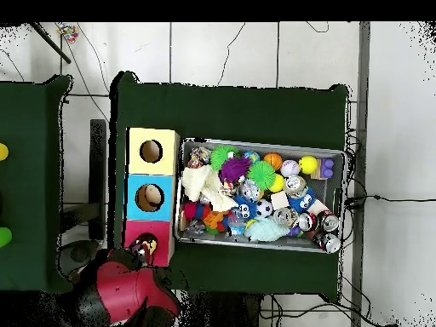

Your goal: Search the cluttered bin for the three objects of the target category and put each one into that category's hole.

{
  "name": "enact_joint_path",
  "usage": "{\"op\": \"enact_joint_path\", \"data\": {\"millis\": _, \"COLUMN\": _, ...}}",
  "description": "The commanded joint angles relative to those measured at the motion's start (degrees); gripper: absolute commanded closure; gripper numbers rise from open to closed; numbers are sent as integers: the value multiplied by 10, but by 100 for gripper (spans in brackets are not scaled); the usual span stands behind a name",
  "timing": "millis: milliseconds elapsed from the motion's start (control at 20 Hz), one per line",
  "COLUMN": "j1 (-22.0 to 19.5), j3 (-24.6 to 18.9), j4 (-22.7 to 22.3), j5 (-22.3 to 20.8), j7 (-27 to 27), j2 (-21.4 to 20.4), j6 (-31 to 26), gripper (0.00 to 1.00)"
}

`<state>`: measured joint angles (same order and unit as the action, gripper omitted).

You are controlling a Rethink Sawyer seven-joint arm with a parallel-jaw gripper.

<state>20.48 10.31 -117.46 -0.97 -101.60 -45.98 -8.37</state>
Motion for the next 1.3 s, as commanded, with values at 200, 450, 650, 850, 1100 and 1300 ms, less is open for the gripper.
{"op": "enact_joint_path", "data": {"millis": 200, "j1": 55, "j3": 21, "j4": -23, "j5": 34, "j7": -137, "j2": 33, "j6": 15, "gripper": 100}}
{"op": "enact_joint_path", "data": {"millis": 450, "j1": 19, "j3": -10, "j4": -30, "j5": 29, "j7": -120, "j2": 42, "j6": 41, "gripper": 100}}
{"op": "enact_joint_path", "data": {"millis": 650, "j1": -13, "j3": -31, "j4": -30, "j5": 20, "j7": -103, "j2": 40, "j6": 38, "gripper": 100}}
{"op": "enact_joint_path", "data": {"millis": 850, "j1": -47, "j3": -52, "j4": -28, "j5": 11, "j7": -85, "j2": 34, "j6": 23, "gripper": 100}}
{"op": "enact_joint_path", "data": {"millis": 1100, "j1": -105, "j3": -84, "j4": -9, "j5": 0, "j7": -51, "j2": 32, "j6": -6, "gripper": 100}}
{"op": "enact_joint_path", "data": {"millis": 1300, "j1": -114, "j3": -71, "j4": 22, "j5": -4, "j7": -43, "j2": 39, "j6": -25, "gripper": 100}}
